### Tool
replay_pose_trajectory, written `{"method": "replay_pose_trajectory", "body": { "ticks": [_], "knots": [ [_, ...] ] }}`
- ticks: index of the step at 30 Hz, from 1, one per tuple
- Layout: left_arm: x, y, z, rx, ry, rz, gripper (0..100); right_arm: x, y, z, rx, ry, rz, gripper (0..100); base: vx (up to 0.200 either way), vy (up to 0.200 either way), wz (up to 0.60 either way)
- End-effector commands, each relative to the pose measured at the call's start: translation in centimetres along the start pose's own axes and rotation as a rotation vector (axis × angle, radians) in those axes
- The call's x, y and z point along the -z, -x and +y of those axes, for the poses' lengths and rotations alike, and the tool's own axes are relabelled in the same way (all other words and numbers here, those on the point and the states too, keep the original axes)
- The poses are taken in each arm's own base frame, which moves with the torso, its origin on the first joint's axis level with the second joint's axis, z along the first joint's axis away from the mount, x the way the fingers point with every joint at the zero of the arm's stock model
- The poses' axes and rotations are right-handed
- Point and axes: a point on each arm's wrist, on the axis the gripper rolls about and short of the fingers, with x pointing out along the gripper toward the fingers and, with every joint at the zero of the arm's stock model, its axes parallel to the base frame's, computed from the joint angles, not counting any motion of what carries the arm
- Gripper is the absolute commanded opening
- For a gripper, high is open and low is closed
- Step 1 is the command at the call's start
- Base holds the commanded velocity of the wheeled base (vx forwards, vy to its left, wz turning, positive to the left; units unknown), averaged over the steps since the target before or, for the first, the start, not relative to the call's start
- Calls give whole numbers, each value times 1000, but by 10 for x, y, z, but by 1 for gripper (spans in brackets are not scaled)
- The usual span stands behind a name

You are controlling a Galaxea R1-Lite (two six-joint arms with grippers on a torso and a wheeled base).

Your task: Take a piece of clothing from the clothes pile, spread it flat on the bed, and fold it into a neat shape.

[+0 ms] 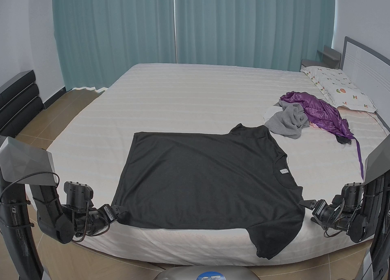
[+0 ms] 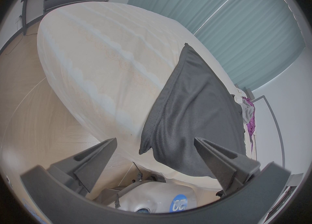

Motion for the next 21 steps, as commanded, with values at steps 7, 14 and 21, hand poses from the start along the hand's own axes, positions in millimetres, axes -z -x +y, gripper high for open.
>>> {"method": "replay_pose_trajectory", "body": {
  "ticks": [7, 14, 21],
  "knots": [
    [-22, 28, -7, 63, 19, -109, 100, -12, 14, 18, -84, -15, -77, 100, 0, 0, 0],
    [-25, 26, -7, 66, 38, -117, 100, -13, 15, 18, -85, -17, -80, 100, 0, 0, 0],
    [-29, 24, -5, 67, 87, -123, 100, -13, 15, 18, -88, -16, -81, 100, 0, 57, 0]
  ]
}}
